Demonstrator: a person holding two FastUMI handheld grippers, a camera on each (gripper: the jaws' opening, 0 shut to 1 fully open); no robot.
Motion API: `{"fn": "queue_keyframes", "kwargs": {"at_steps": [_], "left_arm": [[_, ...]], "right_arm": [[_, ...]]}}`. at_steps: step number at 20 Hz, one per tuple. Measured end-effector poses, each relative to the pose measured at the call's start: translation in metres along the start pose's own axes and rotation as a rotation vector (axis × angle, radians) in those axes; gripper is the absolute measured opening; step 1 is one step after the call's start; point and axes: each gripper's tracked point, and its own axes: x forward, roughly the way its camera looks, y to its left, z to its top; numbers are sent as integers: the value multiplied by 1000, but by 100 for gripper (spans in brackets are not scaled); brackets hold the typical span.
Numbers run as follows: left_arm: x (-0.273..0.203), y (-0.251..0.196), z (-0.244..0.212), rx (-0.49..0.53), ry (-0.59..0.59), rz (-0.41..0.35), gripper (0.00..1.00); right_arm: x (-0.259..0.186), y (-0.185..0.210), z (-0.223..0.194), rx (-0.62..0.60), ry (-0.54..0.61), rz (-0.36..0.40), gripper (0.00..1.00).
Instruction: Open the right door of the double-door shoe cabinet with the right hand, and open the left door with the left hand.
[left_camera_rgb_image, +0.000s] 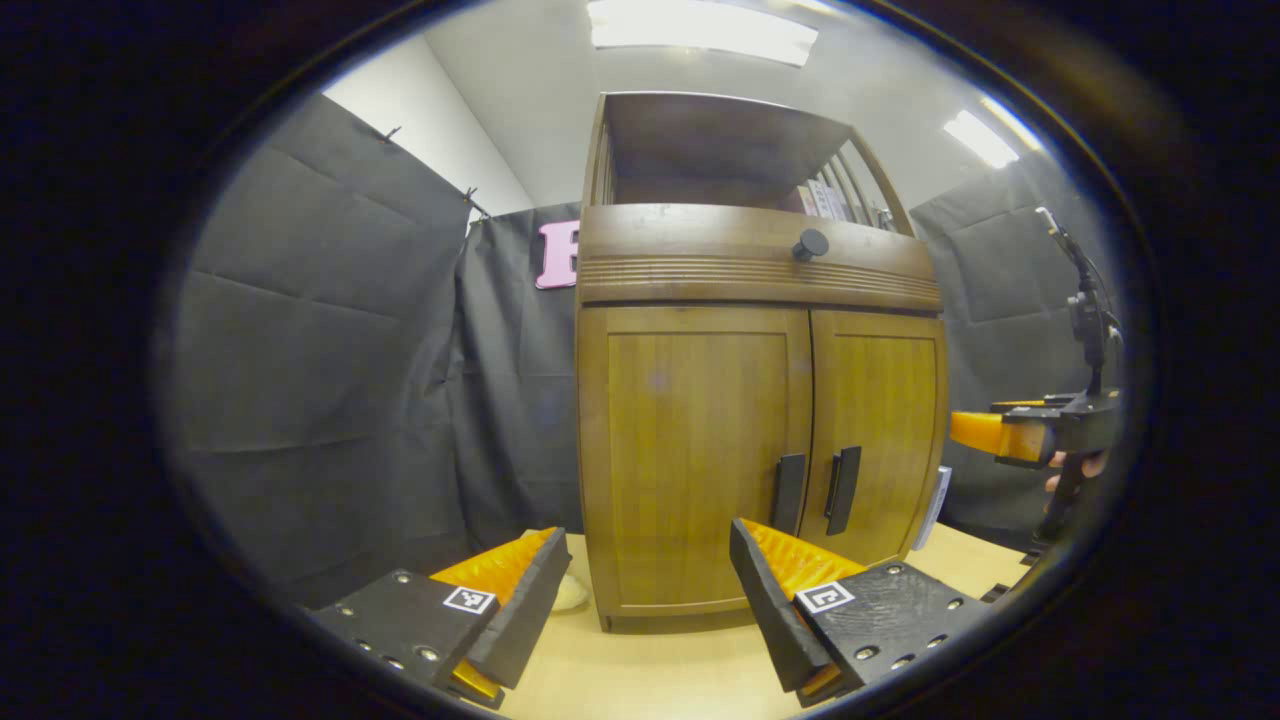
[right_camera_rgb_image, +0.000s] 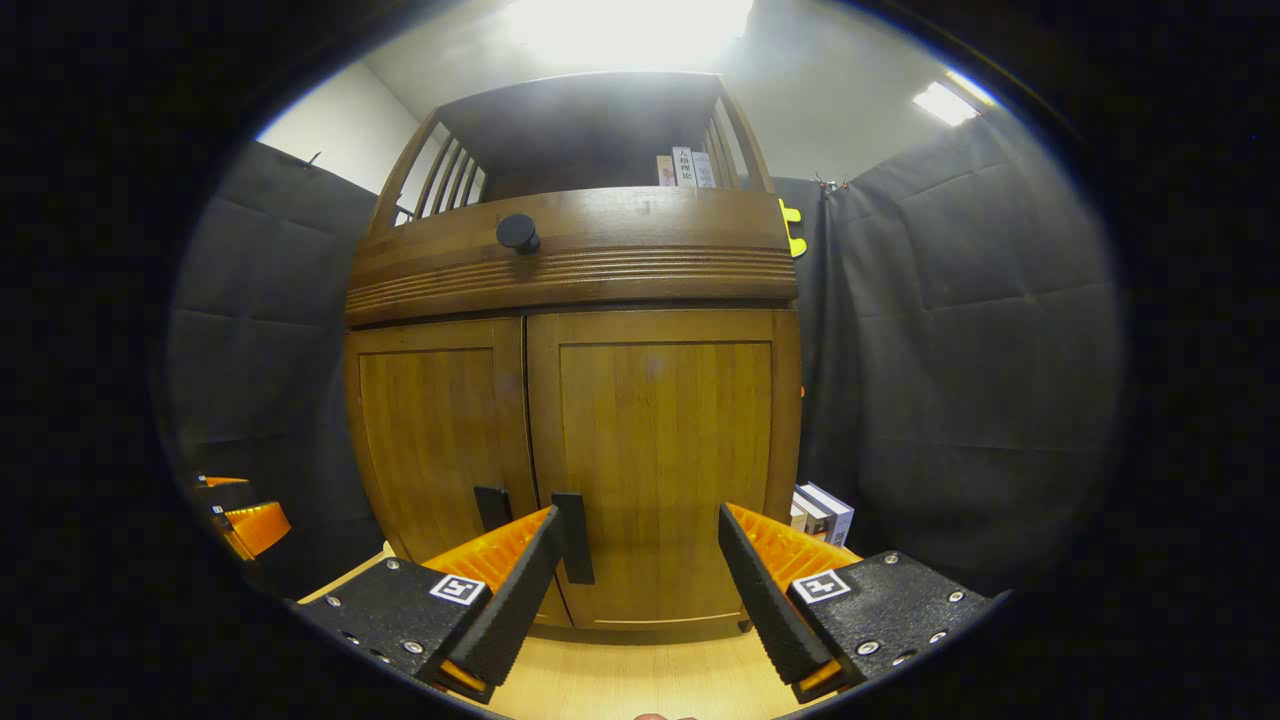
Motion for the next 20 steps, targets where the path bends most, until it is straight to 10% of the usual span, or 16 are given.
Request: {"fn": "queue_keyframes", "kwargs": {"at_steps": [20], "left_arm": [[2, 9, -15, -6, 127, 81, 89]], "right_arm": [[134, 62, -70, -35, 188, 62, 95]]}}
